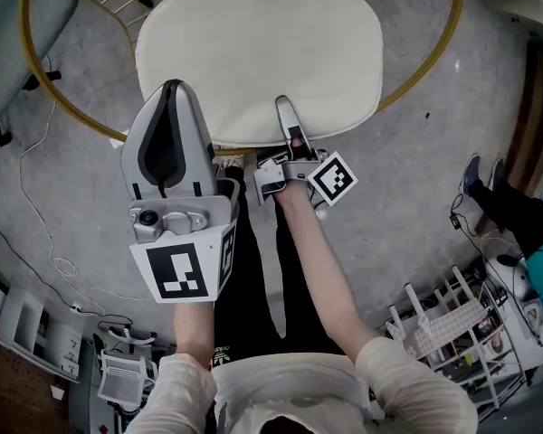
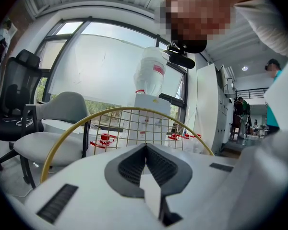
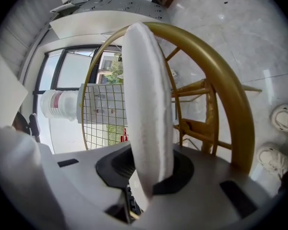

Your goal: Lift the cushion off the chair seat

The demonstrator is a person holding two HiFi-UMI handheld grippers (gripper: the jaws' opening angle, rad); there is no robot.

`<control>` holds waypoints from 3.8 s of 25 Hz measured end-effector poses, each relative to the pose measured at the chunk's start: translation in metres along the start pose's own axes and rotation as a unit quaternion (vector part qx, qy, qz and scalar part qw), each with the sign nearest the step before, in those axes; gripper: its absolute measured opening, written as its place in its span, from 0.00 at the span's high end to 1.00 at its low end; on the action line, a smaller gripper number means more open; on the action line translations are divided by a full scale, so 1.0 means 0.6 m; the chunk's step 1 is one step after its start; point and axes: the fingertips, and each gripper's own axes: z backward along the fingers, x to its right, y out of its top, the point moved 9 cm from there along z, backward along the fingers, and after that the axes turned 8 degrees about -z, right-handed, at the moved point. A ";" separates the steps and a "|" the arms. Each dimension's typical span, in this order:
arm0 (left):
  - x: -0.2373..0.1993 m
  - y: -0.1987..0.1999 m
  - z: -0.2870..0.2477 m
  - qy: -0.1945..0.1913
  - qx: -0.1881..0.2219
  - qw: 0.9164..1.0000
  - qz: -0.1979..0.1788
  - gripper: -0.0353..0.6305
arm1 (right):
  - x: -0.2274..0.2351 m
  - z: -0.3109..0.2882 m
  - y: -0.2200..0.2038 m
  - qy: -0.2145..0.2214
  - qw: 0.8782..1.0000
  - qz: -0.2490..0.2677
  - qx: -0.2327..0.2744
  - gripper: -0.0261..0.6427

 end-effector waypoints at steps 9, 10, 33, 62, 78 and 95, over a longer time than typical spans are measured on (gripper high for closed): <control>0.007 -0.001 -0.001 -0.001 0.000 1.000 0.001 0.93 | 0.001 -0.002 0.002 -0.007 1.000 0.007 0.000 0.87; 0.008 0.000 0.000 -0.001 0.000 1.000 0.000 0.93 | 0.000 -0.001 0.003 -0.008 1.000 0.008 0.000 0.87; -0.010 0.136 0.046 0.026 0.071 0.997 -0.012 0.93 | -0.193 0.012 -0.022 0.057 0.992 0.104 -0.040 0.89; 0.004 0.767 0.191 0.016 0.248 0.967 -0.051 0.93 | -1.009 0.177 -0.135 0.368 0.889 0.272 0.008 0.90; 0.032 0.901 0.279 0.017 0.315 0.947 -0.064 0.93 | -1.179 0.355 -0.172 0.384 0.772 0.483 0.151 0.90; 0.052 0.839 0.282 0.008 0.314 0.947 -0.061 0.93 | -1.108 0.399 -0.215 0.259 0.617 0.686 0.285 0.90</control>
